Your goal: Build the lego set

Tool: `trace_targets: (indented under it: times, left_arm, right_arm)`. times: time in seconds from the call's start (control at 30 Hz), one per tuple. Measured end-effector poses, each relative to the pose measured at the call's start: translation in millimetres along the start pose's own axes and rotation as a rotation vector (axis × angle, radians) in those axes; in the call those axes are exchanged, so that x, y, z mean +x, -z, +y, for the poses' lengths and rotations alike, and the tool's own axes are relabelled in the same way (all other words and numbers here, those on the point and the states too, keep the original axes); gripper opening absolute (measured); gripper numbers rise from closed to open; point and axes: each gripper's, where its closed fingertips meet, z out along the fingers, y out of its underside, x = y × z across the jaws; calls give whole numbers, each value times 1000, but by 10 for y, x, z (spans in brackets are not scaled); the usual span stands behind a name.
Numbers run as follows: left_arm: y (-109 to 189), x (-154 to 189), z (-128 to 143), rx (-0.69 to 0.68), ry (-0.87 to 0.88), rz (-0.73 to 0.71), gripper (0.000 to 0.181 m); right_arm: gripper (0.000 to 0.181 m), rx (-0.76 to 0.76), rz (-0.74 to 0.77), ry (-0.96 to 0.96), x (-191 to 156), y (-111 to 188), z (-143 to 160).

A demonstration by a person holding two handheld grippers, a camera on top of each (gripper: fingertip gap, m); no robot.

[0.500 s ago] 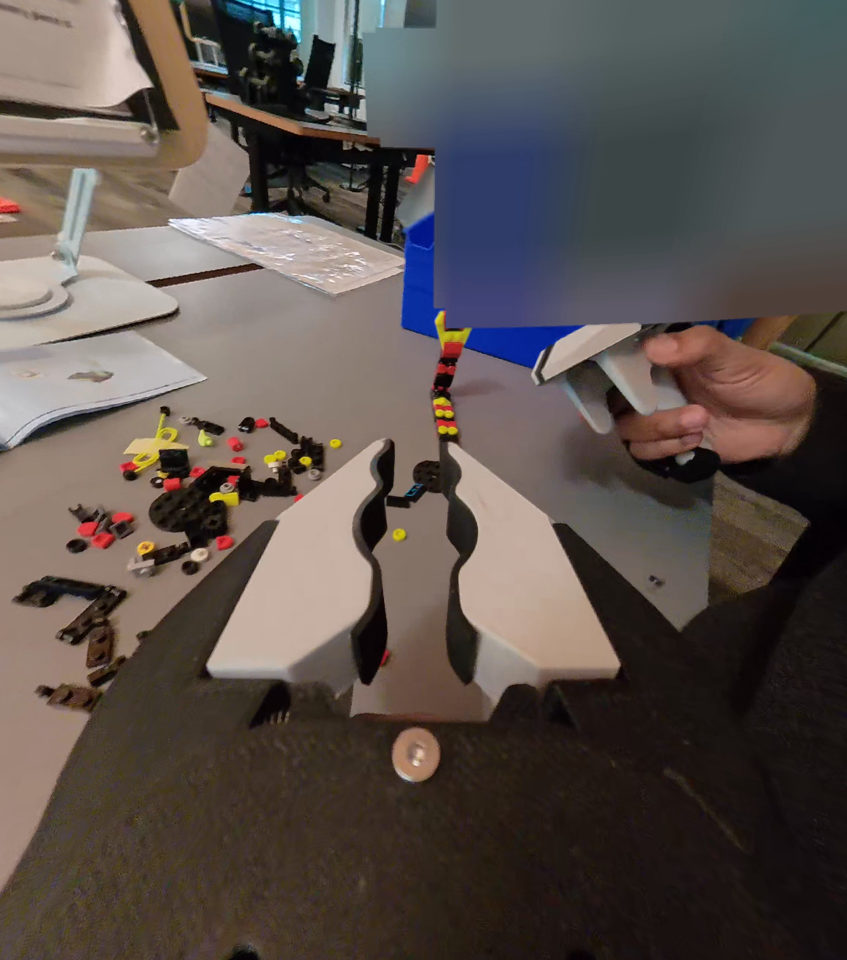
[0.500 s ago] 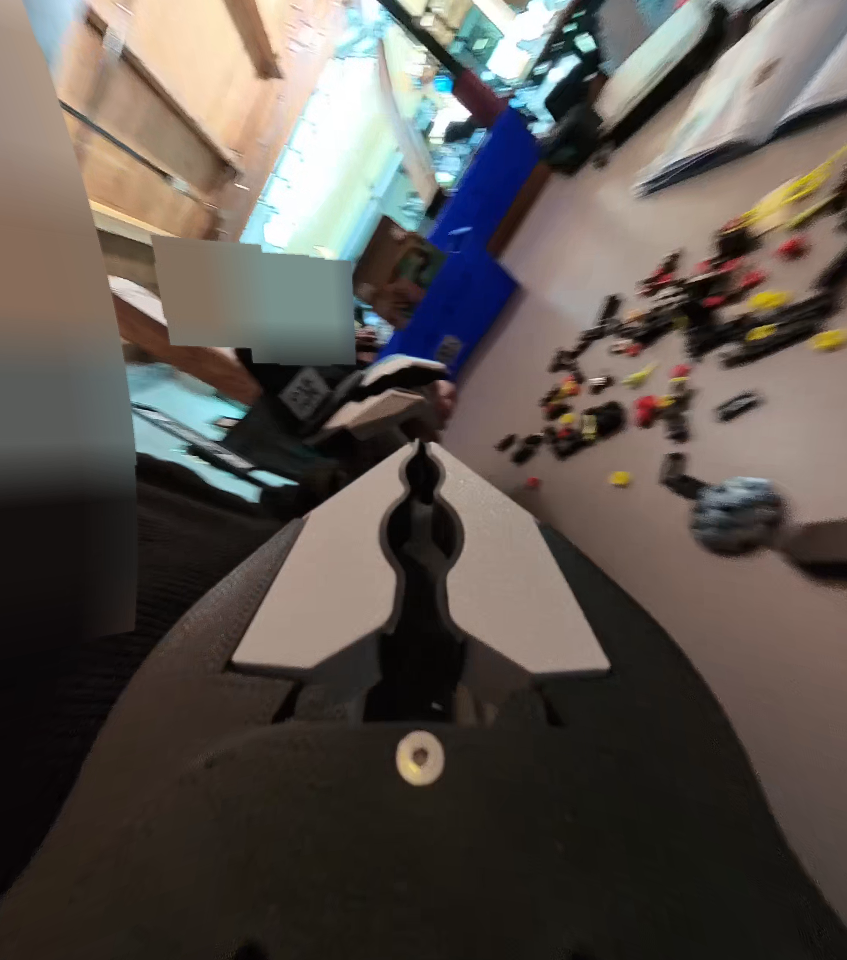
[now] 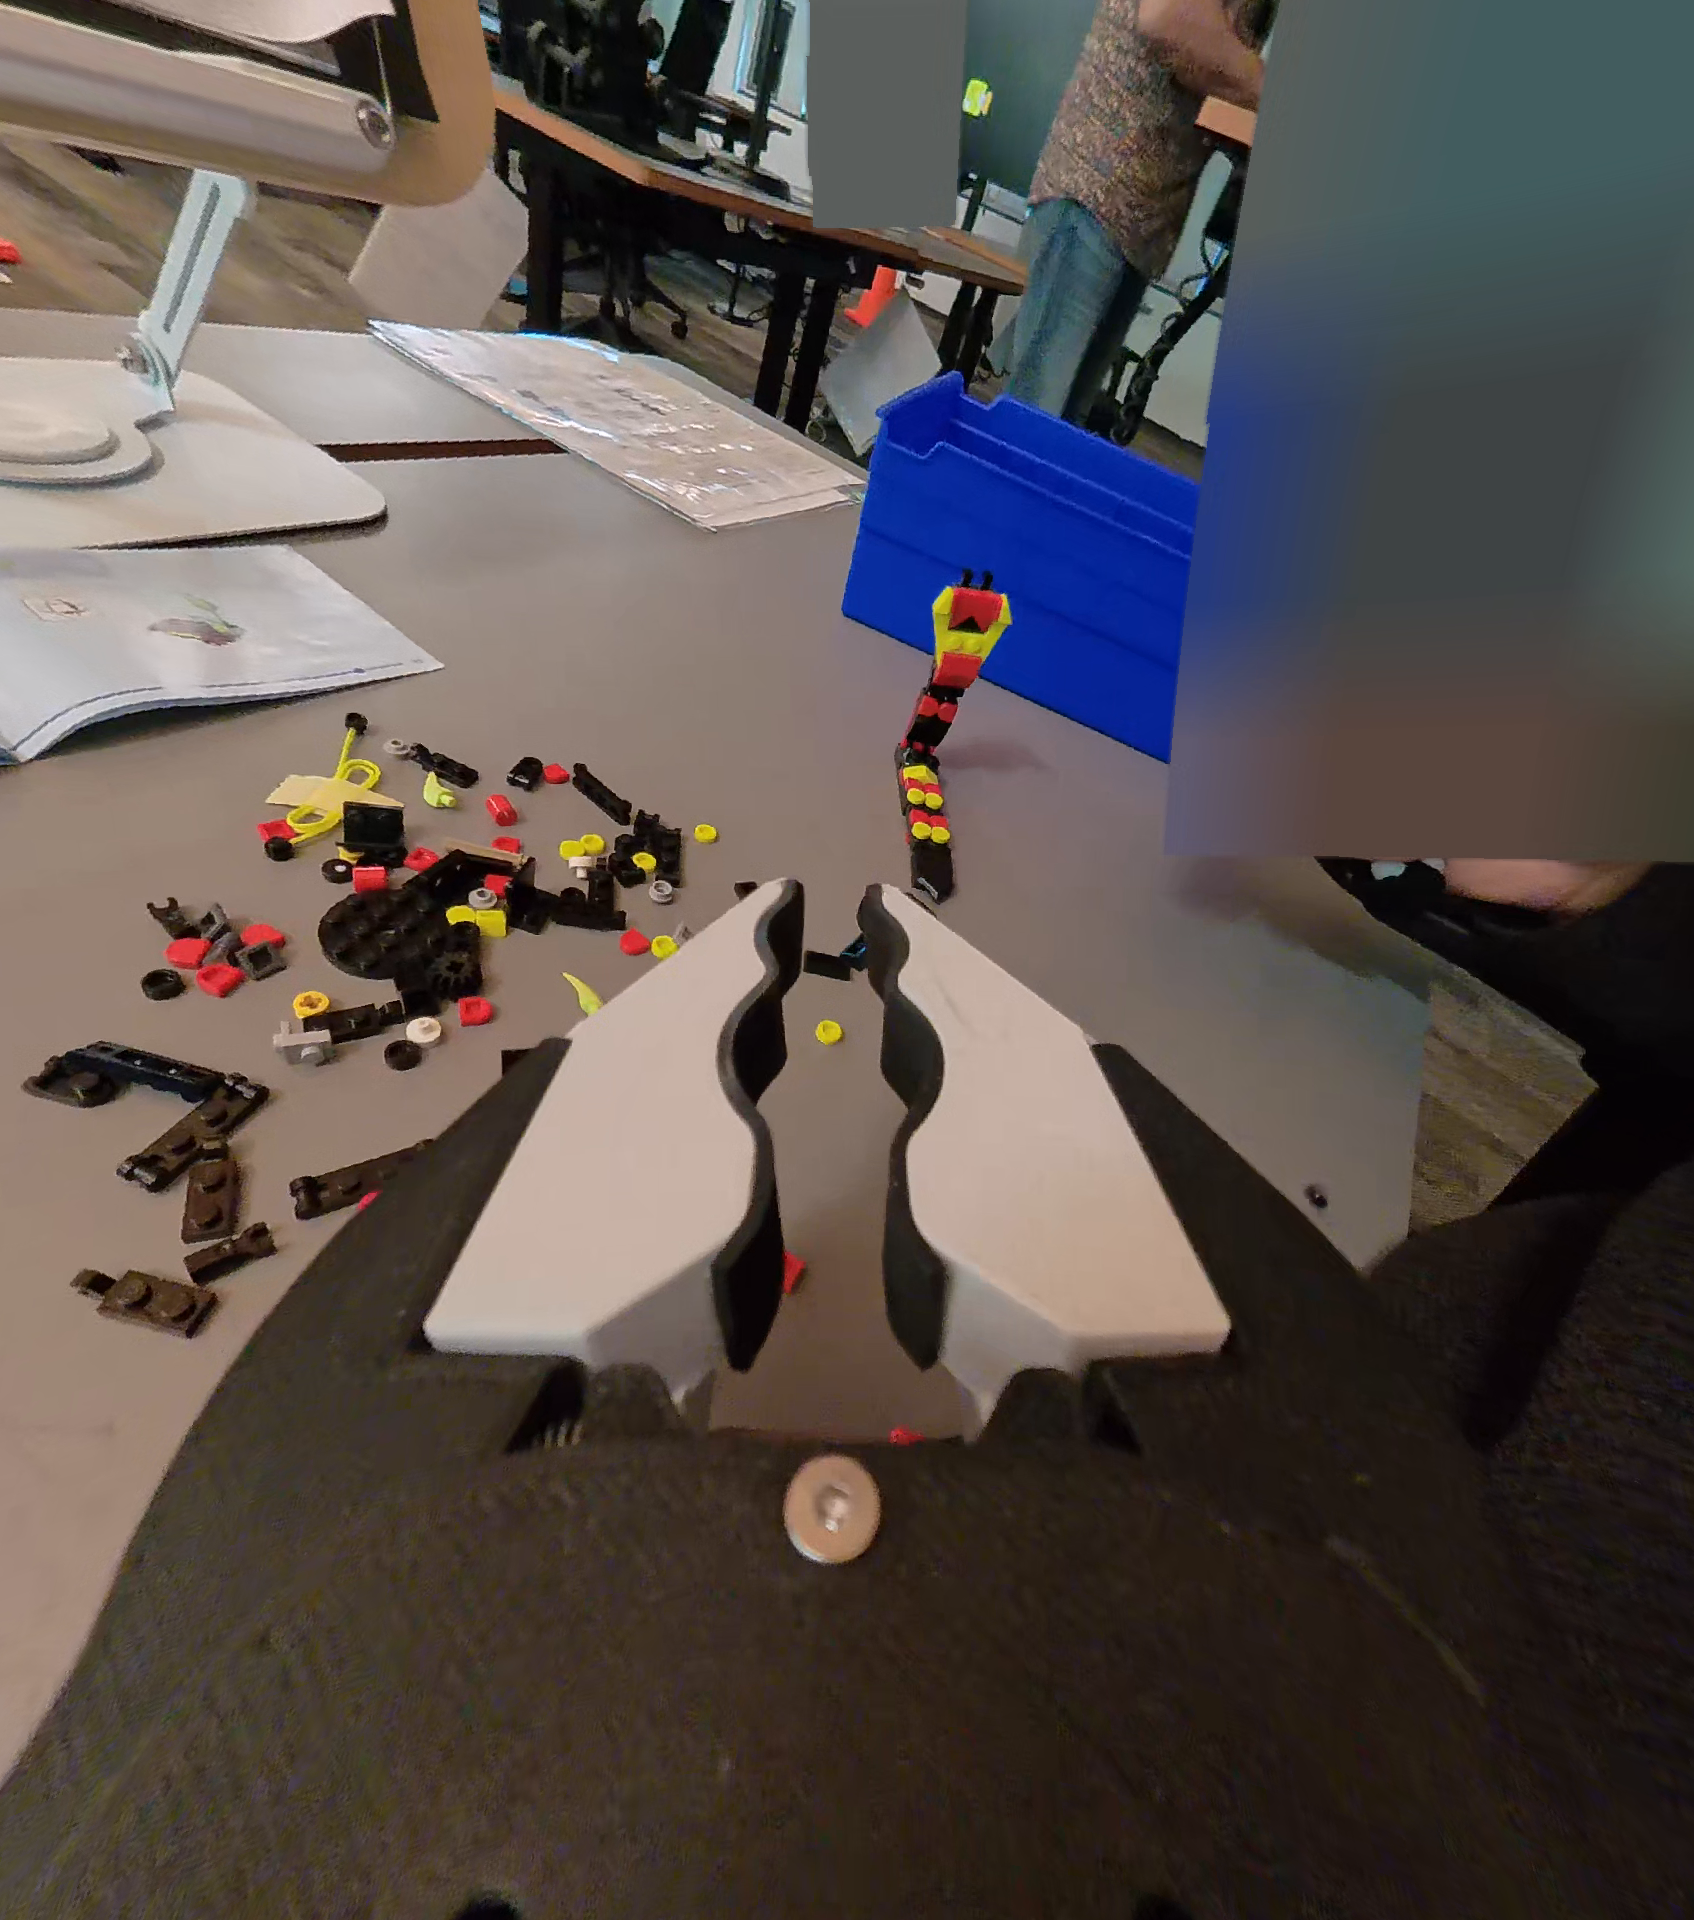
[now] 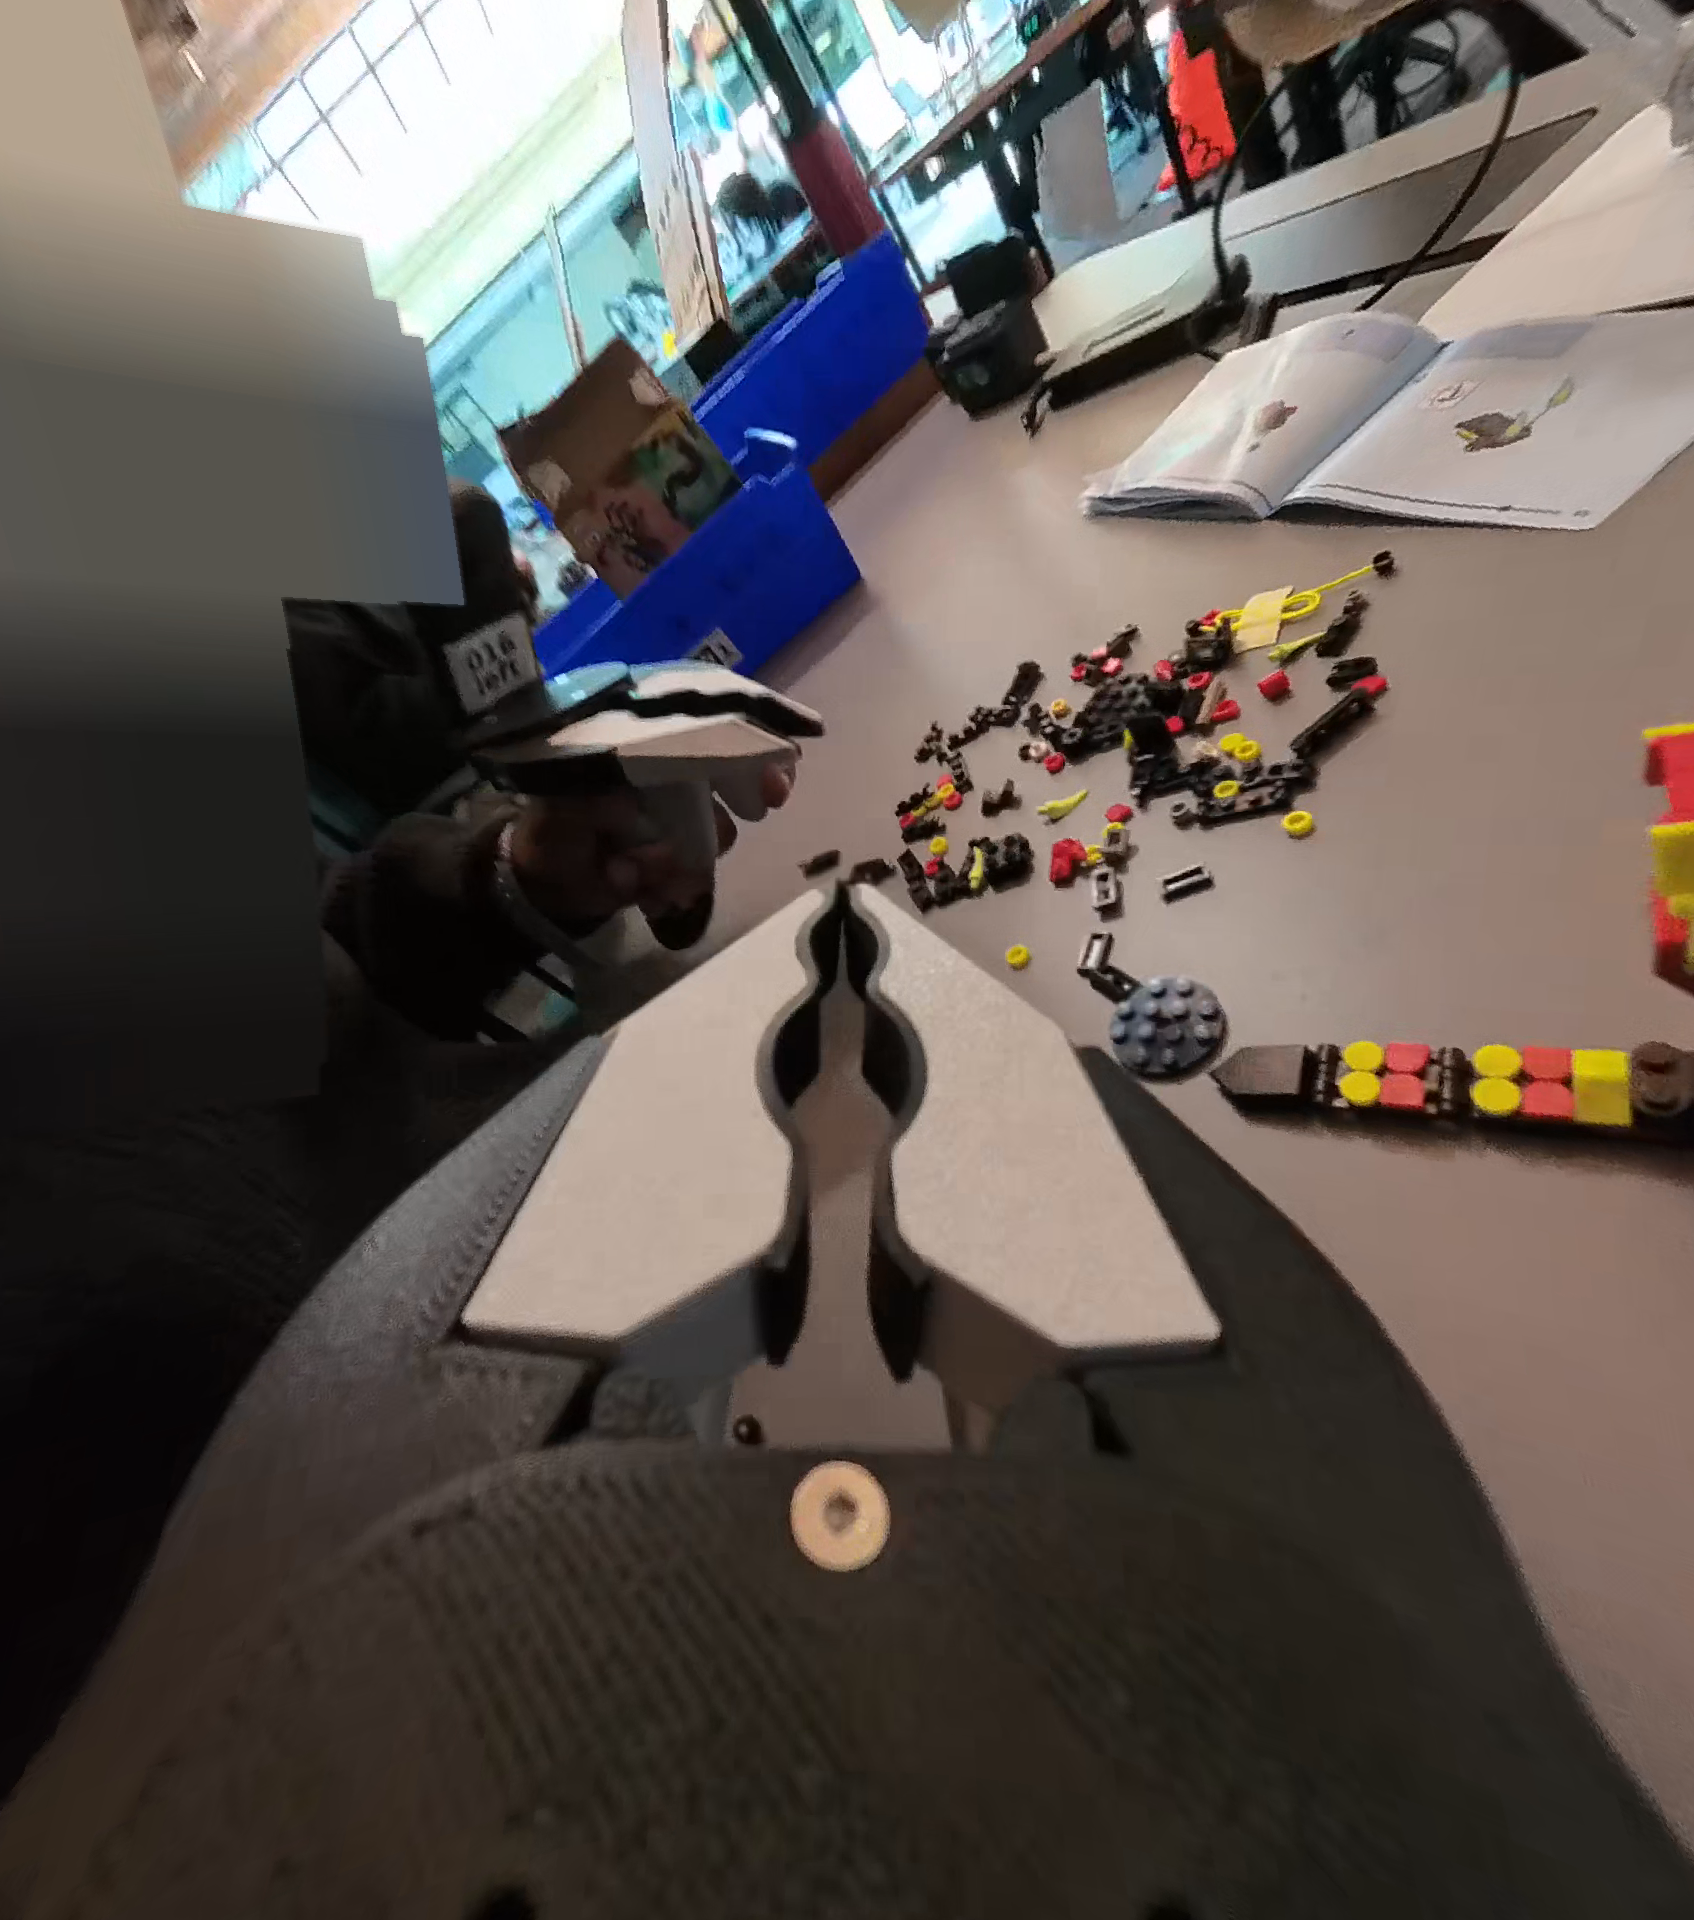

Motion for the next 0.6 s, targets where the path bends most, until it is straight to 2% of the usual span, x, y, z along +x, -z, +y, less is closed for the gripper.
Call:
trace_targets:
  times: [0.17, 0.3, 0.47, 0.53, 0.6]
  left_arm:
    - [20, 7, 15, -5, 0, 10, 6]
    - [33, 45, 13, -4, 6, 25, 5]
    - [57, 124, 60, -15, 12, 49, 5]
    - [88, 152, 98, -19, 24, 47, 5]
    - [137, 195, 136, -19, 47, 46, 6]
  right_arm:
    - [0, -99, 80, 139, -4, -67, 136]
    - [0, -114, 159, 225, 0, -57, 155]
    - [0, 81, 327, 408, -82, 131, -142]
    - [3, 107, 438, 489, -10, 227, -146]
    - [15, 84, 574, 550, 117, 324, -68]
